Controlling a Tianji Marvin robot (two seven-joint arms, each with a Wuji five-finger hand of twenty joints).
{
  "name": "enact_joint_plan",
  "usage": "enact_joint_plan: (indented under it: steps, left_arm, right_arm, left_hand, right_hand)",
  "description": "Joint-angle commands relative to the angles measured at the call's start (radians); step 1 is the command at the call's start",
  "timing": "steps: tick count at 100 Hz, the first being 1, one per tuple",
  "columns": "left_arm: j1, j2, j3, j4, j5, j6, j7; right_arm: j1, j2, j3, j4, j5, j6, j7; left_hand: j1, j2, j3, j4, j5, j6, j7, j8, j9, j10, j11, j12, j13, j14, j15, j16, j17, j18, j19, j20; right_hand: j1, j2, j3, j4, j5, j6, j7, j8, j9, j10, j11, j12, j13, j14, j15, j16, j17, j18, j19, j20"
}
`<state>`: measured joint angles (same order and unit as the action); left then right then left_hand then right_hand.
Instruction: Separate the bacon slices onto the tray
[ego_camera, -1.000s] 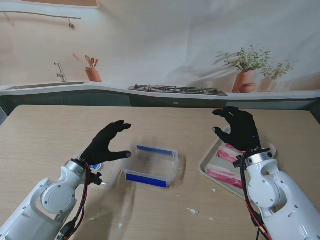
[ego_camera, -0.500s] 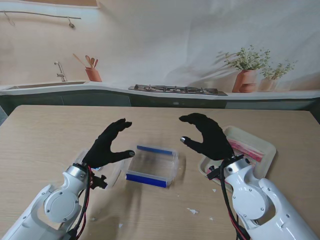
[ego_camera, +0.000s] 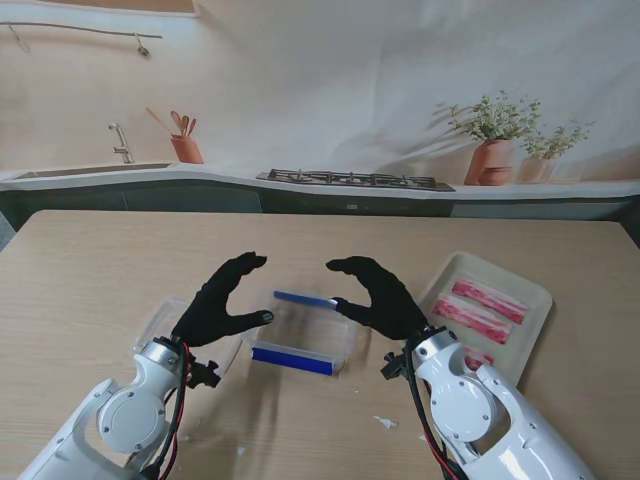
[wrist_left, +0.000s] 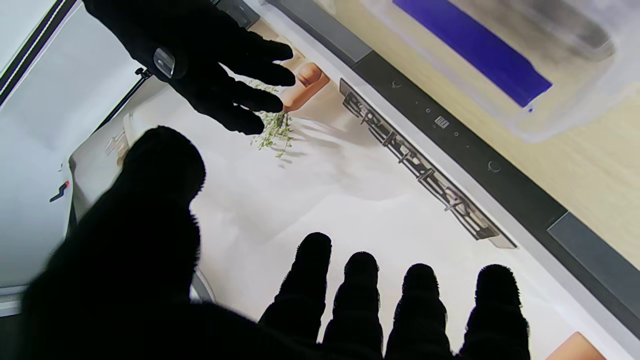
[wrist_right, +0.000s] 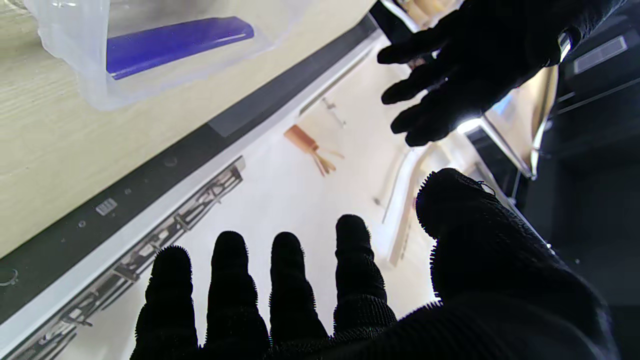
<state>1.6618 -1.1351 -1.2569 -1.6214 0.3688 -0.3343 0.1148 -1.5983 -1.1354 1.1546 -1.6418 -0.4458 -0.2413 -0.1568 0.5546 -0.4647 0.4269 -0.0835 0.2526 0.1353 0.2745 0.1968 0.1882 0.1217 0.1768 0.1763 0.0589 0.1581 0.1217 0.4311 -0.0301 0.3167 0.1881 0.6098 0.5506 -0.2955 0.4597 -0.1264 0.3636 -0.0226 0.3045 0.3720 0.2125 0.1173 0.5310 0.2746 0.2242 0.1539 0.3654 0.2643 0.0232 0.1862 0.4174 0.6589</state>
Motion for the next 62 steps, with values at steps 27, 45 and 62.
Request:
enact_joint_plan:
  steps: [27, 45, 62]
  left_arm:
    - [-0.018, -0.009, 0.017, 0.035, -0.007, 0.019, -0.007]
    - [-0.024, -0.008, 0.018, 0.044, 0.002, 0.017, -0.006]
    - [-0.023, -0.008, 0.016, 0.043, -0.001, 0.015, -0.006]
  right_arm:
    - [0.015, -0.021, -0.026, 0.041, -0.004, 0.008, -0.025]
    - [0.016, -0.023, -0.03, 0.046, -0.01, 0.005, -0.039]
    - [0.018, -0.022, -0.04, 0.047, -0.008, 0.007, -0.032]
  left_hand:
    - [0.009, 0.017, 0.007, 0.022, -0.005, 0.005, -0.024, -0.01, -0.004, -0.011, 0.004, 0.006, -0.008, -0.008, 0.01, -0.023, -0.01, -0.005, -0.037, -0.003]
    - [0.008, 0.018, 0.005, 0.022, -0.005, 0.006, -0.024, -0.01, -0.004, -0.012, 0.005, 0.007, -0.007, -0.008, 0.01, -0.023, -0.011, -0.003, -0.037, -0.003]
    - [0.008, 0.017, 0.003, 0.023, -0.006, 0.006, -0.025, -0.011, -0.004, -0.012, 0.004, 0.006, -0.008, -0.008, 0.01, -0.023, -0.014, -0.003, -0.039, -0.004]
  right_hand:
    - [-0.015, 0.027, -0.015, 0.055, -0.015, -0.012, 0.008, -0.008, -0.01, -0.029, -0.002, -0.002, -0.014, -0.034, -0.003, -0.006, -0.013, -0.032, -0.035, 0.03]
    - [-0.018, 0.025, -0.007, 0.055, -0.009, -0.012, 0.016, -0.005, -0.003, -0.028, 0.004, 0.001, -0.008, -0.033, 0.004, -0.003, -0.008, -0.03, -0.034, 0.034]
    - [-0.02, 0.022, 0.0, 0.054, -0.012, -0.01, 0.02, -0.003, -0.003, -0.027, 0.006, 0.002, -0.01, -0.034, 0.005, -0.002, -0.008, -0.029, -0.035, 0.036]
